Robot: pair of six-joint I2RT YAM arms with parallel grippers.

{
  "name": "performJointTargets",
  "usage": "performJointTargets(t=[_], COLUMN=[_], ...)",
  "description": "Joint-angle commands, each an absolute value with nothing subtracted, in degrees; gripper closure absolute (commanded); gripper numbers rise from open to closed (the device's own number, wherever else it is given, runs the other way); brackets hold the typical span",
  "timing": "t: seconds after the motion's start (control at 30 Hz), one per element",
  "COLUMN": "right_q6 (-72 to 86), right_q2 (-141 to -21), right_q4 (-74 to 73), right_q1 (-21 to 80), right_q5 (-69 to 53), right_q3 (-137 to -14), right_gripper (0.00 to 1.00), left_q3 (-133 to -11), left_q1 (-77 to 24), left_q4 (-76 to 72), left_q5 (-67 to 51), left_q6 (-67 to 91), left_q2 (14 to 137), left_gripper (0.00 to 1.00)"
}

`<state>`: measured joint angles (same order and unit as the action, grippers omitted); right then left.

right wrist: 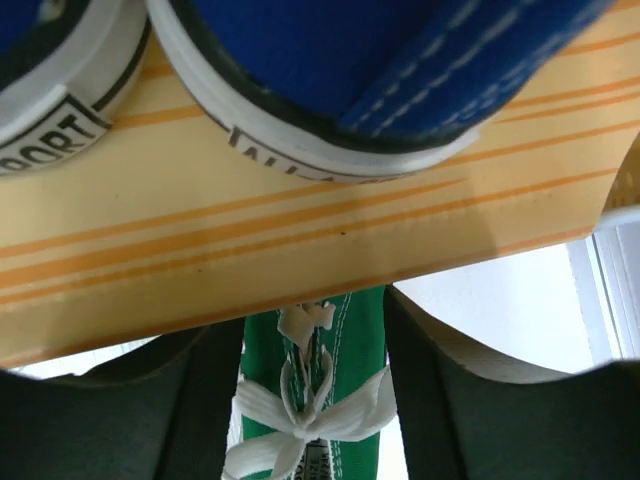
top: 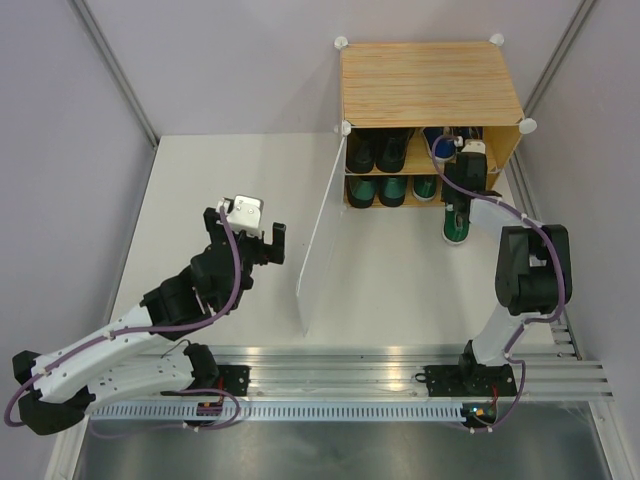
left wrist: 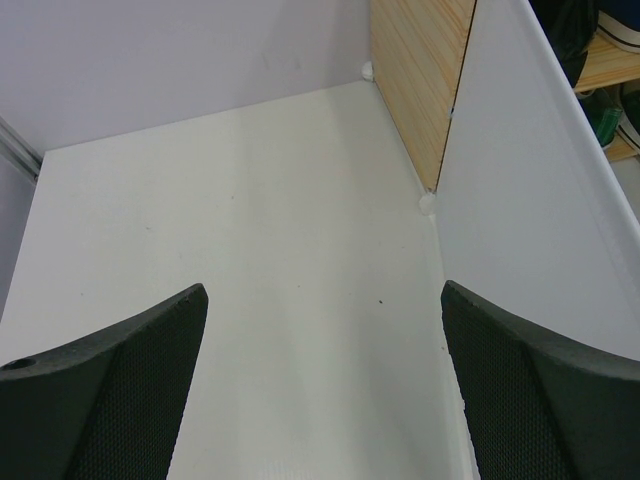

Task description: Place and organize the shoes in the shoe cabinet

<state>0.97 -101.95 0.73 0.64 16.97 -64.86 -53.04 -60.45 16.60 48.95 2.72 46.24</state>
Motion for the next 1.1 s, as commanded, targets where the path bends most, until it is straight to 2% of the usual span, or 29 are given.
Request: performJointTargets(t=[0.0, 0.13, 0.23, 0.27, 0.33, 0.5, 0.57, 0.63, 0.73, 0.83, 0.93, 1.07], right_q6=[3.6, 6.0, 9.5, 10.7, 14.0, 21.3, 24.5, 26.6, 30.7, 33.8, 35.4, 35.7], right_q2=[-98.7, -94.8, -90.6, -89.2, -84.8, -78.1, -75.7, -72.2, -67.0, -63.7, -62.9, -63.8], right_q4=[1.8, 1.1, 0.1, 0.1, -0.3, -5.2, -7.6, -8.2, -8.4, -8.9, -9.8, -9.8], right_q1=[0.3, 0.3, 0.4, 0.4, 0.4, 0.4, 0.4, 0.5, 1.1, 1.6, 1.8, 1.8], right_q5=[18.1, 18.4, 17.2, 16.4, 12.4, 13.5, 13.4, 11.7, 9.9, 8.7, 8.1, 8.3], right_q3=[-66.3, -63.4, -60.6, -59.6, -55.6, -49.3, -46.9, -43.4, -38.5, -35.2, -33.8, -32.7], right_gripper=[0.35, 0.3, 0.29, 0.29, 0.29, 0.3, 0.36, 0.52, 0.62, 0.64, 0.71, 0.72], left_q3=[-52.8, -52.8, -52.8, -52.9, -52.9, -52.9, -53.0, -53.0, -53.0, -53.1, -53.0, -53.0], left_q1=[-60.1, -60.1, -60.2, -60.2, -60.2, -60.2, -60.2, -60.1, -60.2, -60.1, -60.1, -60.1], left_q4=[15.6, 15.7, 15.9, 15.9, 15.9, 15.9, 16.0, 15.9, 15.9, 16.0, 15.8, 15.9], left_q5=[49.1, 49.0, 47.9, 47.8, 47.7, 47.6, 47.6, 47.8, 48.1, 49.0, 49.6, 49.9], left_q6=[0.6, 0.8, 0.7, 0.8, 1.0, 1.3, 1.3, 1.3, 1.1, 0.9, 0.8, 0.6], left_q2=[46.3, 46.1, 45.8, 45.6, 45.4, 45.4, 45.4, 45.4, 45.6, 45.5, 45.4, 45.3], left_gripper=[0.0, 0.0, 0.1, 0.11, 0.07, 0.01, 0.0, 0.0, 0.0, 0.0, 0.0, 0.0])
